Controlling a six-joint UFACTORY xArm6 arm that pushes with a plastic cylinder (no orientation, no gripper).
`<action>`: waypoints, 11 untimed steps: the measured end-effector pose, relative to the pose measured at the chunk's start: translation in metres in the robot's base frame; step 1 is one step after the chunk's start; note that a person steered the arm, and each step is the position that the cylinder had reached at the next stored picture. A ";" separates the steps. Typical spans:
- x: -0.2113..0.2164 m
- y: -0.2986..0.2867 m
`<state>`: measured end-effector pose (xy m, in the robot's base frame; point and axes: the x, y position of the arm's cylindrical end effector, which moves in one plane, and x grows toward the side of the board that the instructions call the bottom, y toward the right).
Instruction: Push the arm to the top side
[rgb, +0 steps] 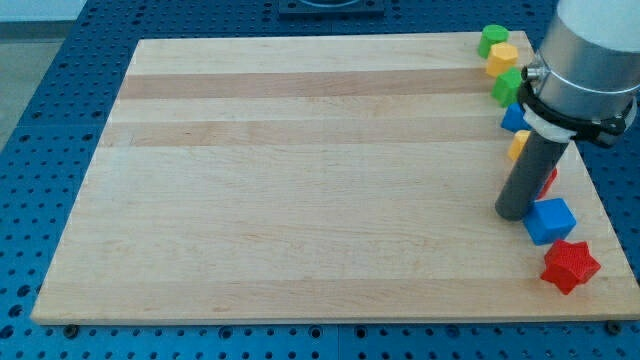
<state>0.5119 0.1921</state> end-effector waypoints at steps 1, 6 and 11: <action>0.000 0.000; -0.046 -0.091; -0.320 -0.060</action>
